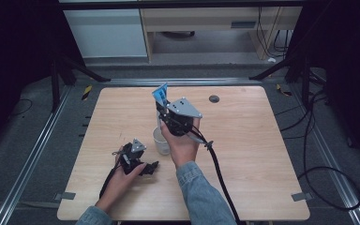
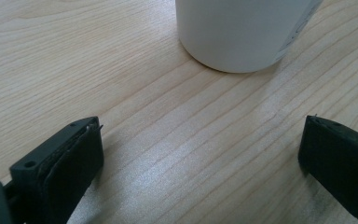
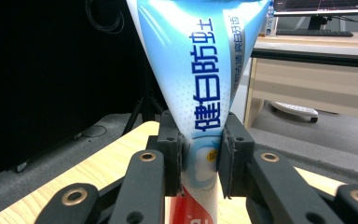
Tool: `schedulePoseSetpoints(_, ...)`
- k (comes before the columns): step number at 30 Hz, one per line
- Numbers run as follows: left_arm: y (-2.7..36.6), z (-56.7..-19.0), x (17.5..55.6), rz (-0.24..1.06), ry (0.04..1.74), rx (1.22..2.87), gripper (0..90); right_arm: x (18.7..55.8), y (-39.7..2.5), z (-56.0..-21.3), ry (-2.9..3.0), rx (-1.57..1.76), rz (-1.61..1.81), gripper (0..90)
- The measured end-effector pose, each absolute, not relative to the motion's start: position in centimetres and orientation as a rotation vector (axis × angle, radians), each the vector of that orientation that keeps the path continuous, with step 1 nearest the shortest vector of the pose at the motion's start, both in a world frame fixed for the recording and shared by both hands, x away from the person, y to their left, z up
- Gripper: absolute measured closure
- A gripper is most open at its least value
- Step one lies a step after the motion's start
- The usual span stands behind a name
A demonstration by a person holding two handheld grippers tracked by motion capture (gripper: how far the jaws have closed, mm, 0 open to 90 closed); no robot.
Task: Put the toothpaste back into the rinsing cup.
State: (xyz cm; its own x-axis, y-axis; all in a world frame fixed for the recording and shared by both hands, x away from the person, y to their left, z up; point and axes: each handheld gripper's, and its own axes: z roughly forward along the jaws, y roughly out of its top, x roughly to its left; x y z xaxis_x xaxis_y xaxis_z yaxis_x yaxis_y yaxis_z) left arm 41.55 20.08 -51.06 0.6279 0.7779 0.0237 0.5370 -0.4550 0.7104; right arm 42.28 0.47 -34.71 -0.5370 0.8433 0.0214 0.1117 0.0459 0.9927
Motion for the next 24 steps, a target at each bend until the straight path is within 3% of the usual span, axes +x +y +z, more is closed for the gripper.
schedulePoseSetpoints(24,20.1,-51.1,41.5,0.457,1.026,2.166,0.0,42.3,0.9,-37.2,1.755,0.979,1.525,73.3)
